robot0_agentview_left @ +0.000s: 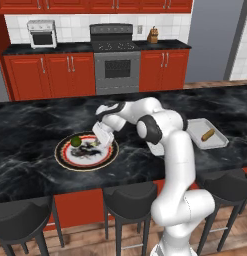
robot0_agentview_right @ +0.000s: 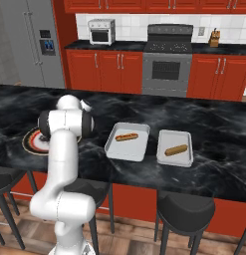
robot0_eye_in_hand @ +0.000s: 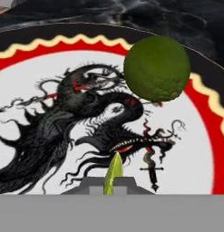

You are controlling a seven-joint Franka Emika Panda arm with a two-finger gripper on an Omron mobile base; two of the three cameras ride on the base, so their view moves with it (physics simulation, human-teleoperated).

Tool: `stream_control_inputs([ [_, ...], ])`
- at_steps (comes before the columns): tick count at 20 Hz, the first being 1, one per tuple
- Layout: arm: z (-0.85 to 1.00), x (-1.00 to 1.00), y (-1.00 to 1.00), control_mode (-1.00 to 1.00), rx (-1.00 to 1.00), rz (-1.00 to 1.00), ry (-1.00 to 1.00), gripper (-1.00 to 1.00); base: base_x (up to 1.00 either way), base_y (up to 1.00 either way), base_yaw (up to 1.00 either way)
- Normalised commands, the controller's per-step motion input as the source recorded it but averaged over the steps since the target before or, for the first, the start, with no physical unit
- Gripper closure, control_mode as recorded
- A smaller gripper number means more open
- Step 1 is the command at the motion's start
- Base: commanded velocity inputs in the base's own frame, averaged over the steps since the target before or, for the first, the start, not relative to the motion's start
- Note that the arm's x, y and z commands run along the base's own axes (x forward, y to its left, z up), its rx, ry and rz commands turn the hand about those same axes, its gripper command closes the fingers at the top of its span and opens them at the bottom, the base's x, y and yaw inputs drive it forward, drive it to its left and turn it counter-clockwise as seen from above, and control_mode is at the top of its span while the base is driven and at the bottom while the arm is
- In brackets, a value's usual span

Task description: Place one cooked food and one vegetable from the large plate to each tupperware container.

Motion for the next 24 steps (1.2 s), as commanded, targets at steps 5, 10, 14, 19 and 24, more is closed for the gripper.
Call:
stream_control_inputs([
  [5,0.0,-0.04,-0.16,-1.0,-0.02,-0.12,0.08,1.0,0.0,0.0,0.0],
  [10,0.34,-0.03,0.0,-1.0,-0.05,-0.1,-0.01,1.0,0.0,0.0,0.0],
  [14,0.56,-0.08,-0.15,-1.0,-0.07,-0.12,-0.03,1.0,0.0,0.0,0.0],
  [19,0.43,-0.17,-0.61,-1.0,-0.11,-0.14,-0.01,1.0,0.0,0.0,0.0],
  [24,0.23,-0.27,-0.92,-1.0,-0.12,-0.12,0.0,1.0,0.0,0.0,0.0],
])
